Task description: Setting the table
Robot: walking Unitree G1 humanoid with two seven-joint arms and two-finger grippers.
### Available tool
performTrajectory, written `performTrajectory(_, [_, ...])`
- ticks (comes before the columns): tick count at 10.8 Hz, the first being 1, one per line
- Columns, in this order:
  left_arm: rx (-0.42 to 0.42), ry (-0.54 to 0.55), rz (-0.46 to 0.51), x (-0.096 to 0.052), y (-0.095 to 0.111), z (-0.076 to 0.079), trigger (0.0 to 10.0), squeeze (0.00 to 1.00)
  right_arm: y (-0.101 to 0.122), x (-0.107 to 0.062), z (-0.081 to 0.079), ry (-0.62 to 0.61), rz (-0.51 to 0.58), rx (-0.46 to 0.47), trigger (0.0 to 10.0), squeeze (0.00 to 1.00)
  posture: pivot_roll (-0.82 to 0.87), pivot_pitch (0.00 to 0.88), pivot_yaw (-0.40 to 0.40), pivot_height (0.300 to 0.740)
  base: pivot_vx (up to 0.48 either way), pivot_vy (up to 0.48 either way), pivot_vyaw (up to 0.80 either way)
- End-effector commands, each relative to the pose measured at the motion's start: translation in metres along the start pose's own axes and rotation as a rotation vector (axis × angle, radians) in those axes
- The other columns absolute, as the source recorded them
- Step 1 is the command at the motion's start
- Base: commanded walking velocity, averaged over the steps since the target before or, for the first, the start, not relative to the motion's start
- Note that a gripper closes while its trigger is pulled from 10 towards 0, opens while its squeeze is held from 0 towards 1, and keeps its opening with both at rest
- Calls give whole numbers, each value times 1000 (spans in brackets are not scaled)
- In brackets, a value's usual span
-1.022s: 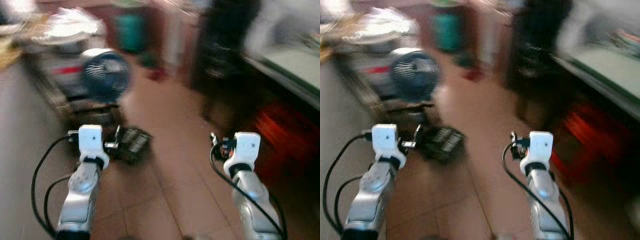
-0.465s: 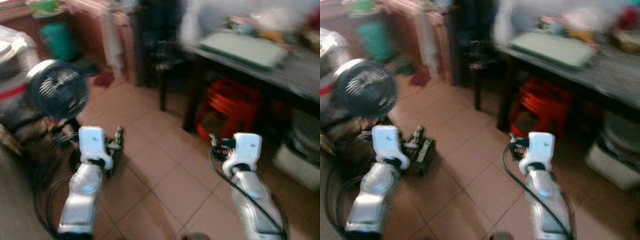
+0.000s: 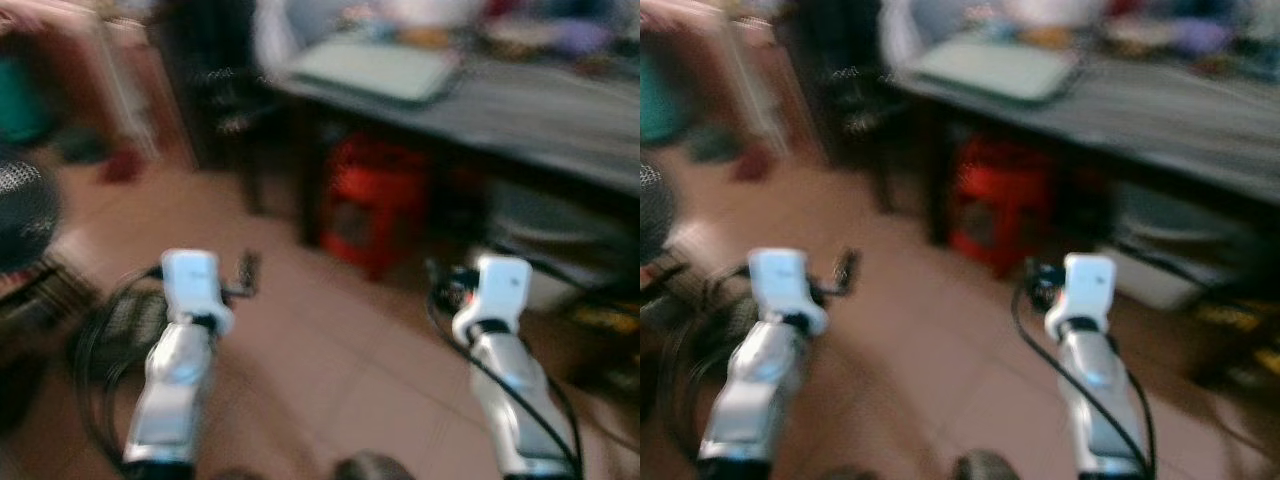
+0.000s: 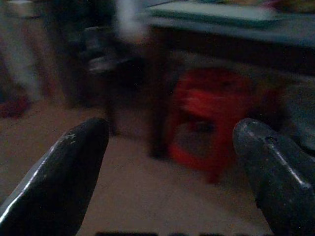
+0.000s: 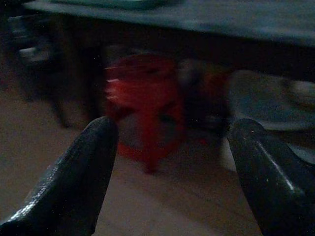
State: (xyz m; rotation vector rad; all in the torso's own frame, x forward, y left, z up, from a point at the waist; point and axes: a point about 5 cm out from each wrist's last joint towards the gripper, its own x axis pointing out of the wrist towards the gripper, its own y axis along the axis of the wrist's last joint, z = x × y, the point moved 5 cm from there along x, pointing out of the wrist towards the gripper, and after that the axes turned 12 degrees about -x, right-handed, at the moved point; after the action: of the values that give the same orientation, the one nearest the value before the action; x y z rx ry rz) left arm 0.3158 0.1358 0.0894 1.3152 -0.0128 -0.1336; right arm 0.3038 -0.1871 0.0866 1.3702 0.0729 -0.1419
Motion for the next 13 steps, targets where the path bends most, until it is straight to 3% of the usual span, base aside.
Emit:
performTrajectory(1, [7,8,6,-1,3,-6,10000,0,3,-2,-4,14,7,9,10000,0,-30,1,37,740,0,-375,-800])
performTrajectory(8, [-15,-14,13,0,8,-4,10000,0,8,-5,-5,23,20,6,10000,0,-36,16,41,740,0,-50,-788])
performTrajectory(9, [-15,-18,16,-1,10,-3,10000,0,12,-5,-5,25,33,5,10000,0,-36,20,41,740,0,-480,-781])
performTrajectory(13, [18,-43,8,-2,10,6,10000,0,16,-6,-6,29,54,12,10000,0,-35,22,46,740,0,-120,-102])
